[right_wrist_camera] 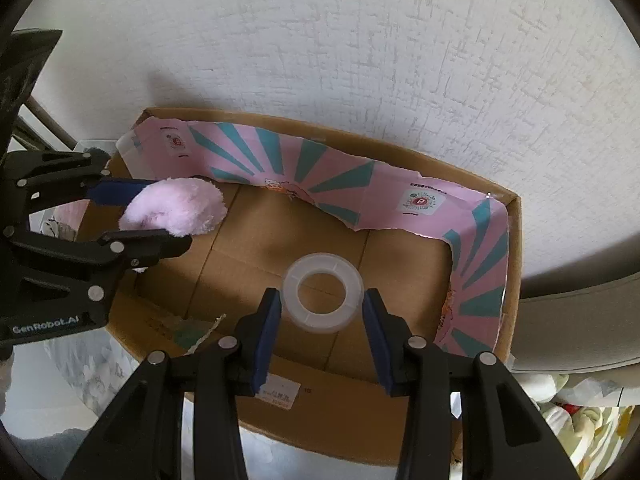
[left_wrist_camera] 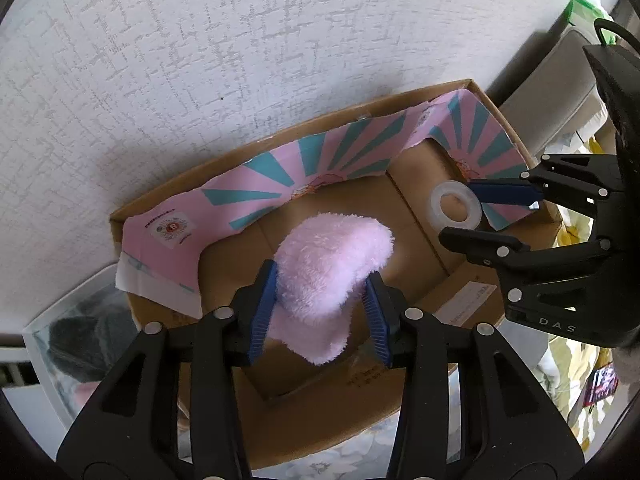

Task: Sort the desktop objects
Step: 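Carry both items over the cardboard box and open both tools to drop them, then withdraw both tools from the box back toward the tray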

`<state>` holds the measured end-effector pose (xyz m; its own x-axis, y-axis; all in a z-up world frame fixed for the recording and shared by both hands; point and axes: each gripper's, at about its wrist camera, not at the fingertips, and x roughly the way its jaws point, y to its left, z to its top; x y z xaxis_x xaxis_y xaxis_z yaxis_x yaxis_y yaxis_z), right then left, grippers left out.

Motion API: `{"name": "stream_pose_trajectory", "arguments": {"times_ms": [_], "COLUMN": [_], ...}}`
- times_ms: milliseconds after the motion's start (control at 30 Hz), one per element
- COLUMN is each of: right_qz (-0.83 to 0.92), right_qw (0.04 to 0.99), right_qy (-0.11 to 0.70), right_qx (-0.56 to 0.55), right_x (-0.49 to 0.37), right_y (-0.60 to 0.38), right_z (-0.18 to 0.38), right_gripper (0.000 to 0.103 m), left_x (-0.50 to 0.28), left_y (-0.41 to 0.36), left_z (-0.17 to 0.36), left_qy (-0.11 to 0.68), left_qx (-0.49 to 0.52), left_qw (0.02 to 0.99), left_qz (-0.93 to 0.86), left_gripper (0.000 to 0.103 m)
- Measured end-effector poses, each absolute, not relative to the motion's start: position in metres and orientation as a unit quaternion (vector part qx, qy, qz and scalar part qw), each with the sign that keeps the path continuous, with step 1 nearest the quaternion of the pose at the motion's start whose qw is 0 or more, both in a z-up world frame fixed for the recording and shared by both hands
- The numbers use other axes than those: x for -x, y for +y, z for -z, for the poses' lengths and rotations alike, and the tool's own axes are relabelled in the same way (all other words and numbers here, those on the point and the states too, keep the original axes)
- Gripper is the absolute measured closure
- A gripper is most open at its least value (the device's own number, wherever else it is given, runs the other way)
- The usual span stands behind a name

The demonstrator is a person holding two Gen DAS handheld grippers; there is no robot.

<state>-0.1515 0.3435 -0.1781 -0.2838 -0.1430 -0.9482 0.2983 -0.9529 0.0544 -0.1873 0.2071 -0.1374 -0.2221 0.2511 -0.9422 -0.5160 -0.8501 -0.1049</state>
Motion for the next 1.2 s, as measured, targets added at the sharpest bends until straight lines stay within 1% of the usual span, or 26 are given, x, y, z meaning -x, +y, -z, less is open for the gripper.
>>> {"name": "stream_pose_trajectory", "arguments": {"times_ms": [33, 100, 133, 167, 200, 233, 267, 400, 533, 700, 967, 1200], "right_qz": [0.798, 0.797, 0.791, 0.788, 0.787, 0.789, 0.791, 0.800, 0.809, 0.820, 0.833, 0.843], "right_qw": [0.137, 0.132, 0.131, 0.130, 0.128, 0.126, 0.123, 0.098, 0.094, 0.086, 0.105, 0.135], "right_qy": [0.065, 0.058, 0.056, 0.055, 0.052, 0.049, 0.045, 0.036, 0.029, 0.048, 0.048, 0.048], "right_qx": [-0.583, -0.586, -0.595, -0.600, -0.601, -0.599, -0.597, -0.590, -0.580, -0.564, -0.541, -0.518], "right_x": [0.152, 0.155, 0.158, 0.159, 0.159, 0.159, 0.160, 0.157, 0.148, 0.138, 0.120, 0.111], "right_y": [0.343, 0.344, 0.345, 0.344, 0.345, 0.346, 0.349, 0.359, 0.363, 0.363, 0.340, 0.304], "right_z": [0.178, 0.181, 0.185, 0.188, 0.189, 0.189, 0.188, 0.181, 0.170, 0.158, 0.116, 0.085], "right_gripper": [0.064, 0.063, 0.056, 0.045, 0.038, 0.024, 0.017, 0.017, 0.017, 0.017, 0.017, 0.017], "left_x": [0.188, 0.189, 0.190, 0.190, 0.190, 0.190, 0.190, 0.190, 0.185, 0.174, 0.153, 0.134], "left_y": [0.207, 0.208, 0.208, 0.207, 0.206, 0.204, 0.202, 0.188, 0.170, 0.144, 0.076, 0.008], "left_z": [0.137, 0.137, 0.136, 0.134, 0.132, 0.128, 0.124, 0.108, 0.090, 0.066, 0.014, -0.020], "left_qy": [0.116, 0.117, 0.120, 0.126, 0.128, 0.129, 0.128, 0.122, 0.121, 0.097, 0.059, 0.042], "left_qx": [0.571, 0.572, 0.571, 0.568, 0.564, 0.558, 0.556, 0.546, 0.535, 0.521, 0.495, 0.476], "left_qw": [0.246, 0.243, 0.239, 0.229, 0.224, 0.223, 0.224, 0.221, 0.213, 0.216, 0.200, 0.151], "left_qz": [-0.774, -0.775, -0.776, -0.781, -0.785, -0.789, -0.790, -0.799, -0.808, -0.820, -0.844, -0.866], "left_gripper": [0.061, 0.046, 0.023, 0.002, 0.001, 0.000, 0.000, 0.000, 0.000, 0.000, 0.000, 0.000]}}
